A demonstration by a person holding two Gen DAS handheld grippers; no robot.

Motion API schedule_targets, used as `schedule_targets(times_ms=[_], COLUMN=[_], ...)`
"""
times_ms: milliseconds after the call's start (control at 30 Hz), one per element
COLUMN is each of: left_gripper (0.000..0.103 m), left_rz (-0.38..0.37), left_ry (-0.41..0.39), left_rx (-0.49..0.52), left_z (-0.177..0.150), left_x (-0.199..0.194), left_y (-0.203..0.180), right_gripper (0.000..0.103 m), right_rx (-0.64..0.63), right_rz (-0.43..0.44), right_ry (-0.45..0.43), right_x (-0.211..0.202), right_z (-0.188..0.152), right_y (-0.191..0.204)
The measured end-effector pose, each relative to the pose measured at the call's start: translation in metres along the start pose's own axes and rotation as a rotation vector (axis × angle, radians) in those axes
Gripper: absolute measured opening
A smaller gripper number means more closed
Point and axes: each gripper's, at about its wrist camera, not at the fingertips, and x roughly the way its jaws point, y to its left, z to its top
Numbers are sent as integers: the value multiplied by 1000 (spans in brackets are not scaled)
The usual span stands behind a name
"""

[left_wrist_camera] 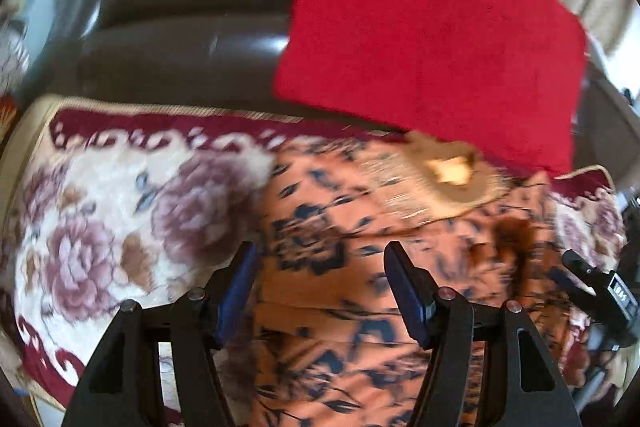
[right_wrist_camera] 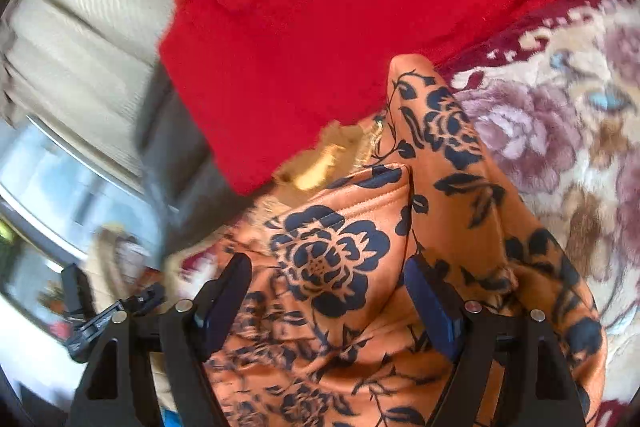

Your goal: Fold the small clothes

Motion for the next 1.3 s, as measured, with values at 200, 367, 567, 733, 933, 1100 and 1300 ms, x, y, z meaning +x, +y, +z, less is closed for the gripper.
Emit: schedule_targets(times_ms=[200,367,567,733,933,1100,1300], left_gripper=[66,68,68,68,68,69,69], left_rz=[90,69,43,38,79,37,17], left_ry=[105,106,19,-39,91,76,51], left_rx=[25,20,52,88,49,-2,-9], left_z=[-24,-41,-41,-37,-47,-57,-69], left_x=[47,46,16,2,42,41,23], left_y=[0,14,3,-18,-16,-4,16], right_gripper=[75,27,28,88,82,53,34], right_rx=[-64,-29,-87,-207,-433,-277,-205], right_rz=[-257,-318,-178,-166,34,67,-150], right_ry=[76,17,-38,-78,-141,94,143], right_x=[45,18,-13,-10,6,64,51], right_z=[-4,-7,-8,-4,-12,5,-4], right_y=[25,-9,8,62,118,99,41])
